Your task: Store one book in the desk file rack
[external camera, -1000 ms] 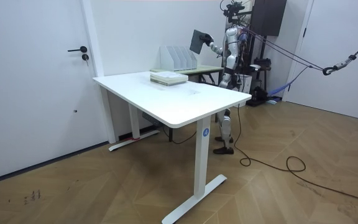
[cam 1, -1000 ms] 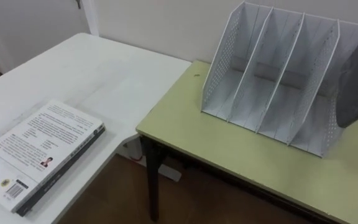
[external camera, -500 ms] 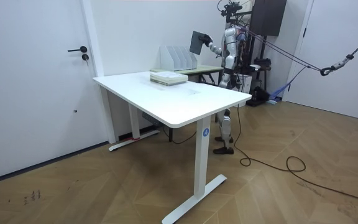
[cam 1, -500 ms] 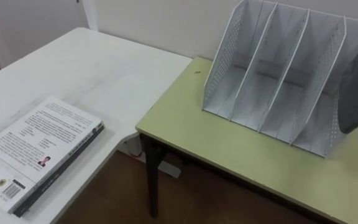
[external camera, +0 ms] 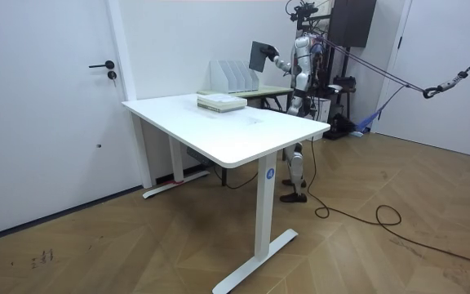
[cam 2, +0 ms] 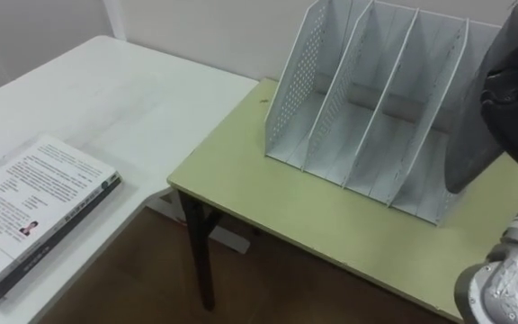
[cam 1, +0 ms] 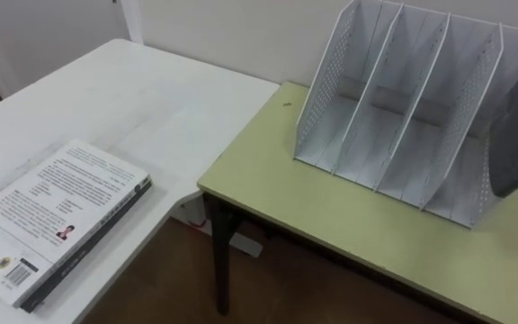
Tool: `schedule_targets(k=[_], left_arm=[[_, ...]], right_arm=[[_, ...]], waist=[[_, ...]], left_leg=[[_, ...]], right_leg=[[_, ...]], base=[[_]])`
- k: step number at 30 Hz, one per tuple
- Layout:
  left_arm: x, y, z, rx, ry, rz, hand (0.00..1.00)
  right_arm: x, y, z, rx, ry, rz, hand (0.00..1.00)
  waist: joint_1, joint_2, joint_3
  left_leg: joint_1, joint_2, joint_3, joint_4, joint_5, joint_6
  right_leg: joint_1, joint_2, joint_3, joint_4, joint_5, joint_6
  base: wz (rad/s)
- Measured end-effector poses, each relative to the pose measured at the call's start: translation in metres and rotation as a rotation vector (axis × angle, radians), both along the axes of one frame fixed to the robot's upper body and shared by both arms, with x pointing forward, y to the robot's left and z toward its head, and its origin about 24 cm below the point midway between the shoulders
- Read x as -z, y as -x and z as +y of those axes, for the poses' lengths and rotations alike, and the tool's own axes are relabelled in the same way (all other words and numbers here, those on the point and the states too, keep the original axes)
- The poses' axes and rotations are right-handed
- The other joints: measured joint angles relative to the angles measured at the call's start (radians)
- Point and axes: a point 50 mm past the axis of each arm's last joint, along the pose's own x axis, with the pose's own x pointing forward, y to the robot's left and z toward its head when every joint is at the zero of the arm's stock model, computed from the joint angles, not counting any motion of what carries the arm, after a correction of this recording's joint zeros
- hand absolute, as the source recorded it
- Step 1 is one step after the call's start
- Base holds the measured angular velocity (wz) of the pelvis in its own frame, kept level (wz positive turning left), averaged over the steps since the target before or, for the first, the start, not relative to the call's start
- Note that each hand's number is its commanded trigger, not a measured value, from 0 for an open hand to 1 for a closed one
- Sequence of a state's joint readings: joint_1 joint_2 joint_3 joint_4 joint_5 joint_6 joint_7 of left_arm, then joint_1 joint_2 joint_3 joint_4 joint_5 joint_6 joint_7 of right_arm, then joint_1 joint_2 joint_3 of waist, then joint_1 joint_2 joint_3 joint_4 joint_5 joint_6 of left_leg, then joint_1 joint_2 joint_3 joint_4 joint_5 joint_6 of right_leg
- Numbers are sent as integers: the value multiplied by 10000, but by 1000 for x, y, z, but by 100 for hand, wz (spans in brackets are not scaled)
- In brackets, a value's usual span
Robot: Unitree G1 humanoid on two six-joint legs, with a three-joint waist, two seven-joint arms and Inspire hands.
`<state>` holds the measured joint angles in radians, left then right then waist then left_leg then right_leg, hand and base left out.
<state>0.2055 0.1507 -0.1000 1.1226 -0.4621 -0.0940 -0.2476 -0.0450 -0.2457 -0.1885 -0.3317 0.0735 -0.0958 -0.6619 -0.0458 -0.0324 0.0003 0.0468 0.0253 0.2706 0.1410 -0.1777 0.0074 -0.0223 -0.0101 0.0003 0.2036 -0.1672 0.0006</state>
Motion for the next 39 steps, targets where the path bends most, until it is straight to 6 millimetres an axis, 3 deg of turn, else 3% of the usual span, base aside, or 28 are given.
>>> schedule_targets(k=[8, 31, 39], left_arm=[[0, -1, 1, -18, -26, -49, 0], [0, 0, 0, 22, -31, 16, 0], [0, -2, 0, 236, -93, 9, 0]], right_arm=[[-24, -12, 8, -588, 185, -937, 100], [-25, -14, 9, -772, 287, -873, 100], [-9, -31, 1, -627, 80, 52, 100]], waist=[[2, -152, 64], [-16, -164, 35], [-18, -160, 33]], left_leg=[[-6, -2, -26, -23, 0, 0], [181, -3, -89, -46, 1, 0], [144, -8, -103, -46, 1, 0]], right_leg=[[41, -3, -39, -59, 0, 0], [264, -8, -134, -137, 12, -9], [298, -20, -169, -149, 13, -10]], base=[[0], [0], [0]])
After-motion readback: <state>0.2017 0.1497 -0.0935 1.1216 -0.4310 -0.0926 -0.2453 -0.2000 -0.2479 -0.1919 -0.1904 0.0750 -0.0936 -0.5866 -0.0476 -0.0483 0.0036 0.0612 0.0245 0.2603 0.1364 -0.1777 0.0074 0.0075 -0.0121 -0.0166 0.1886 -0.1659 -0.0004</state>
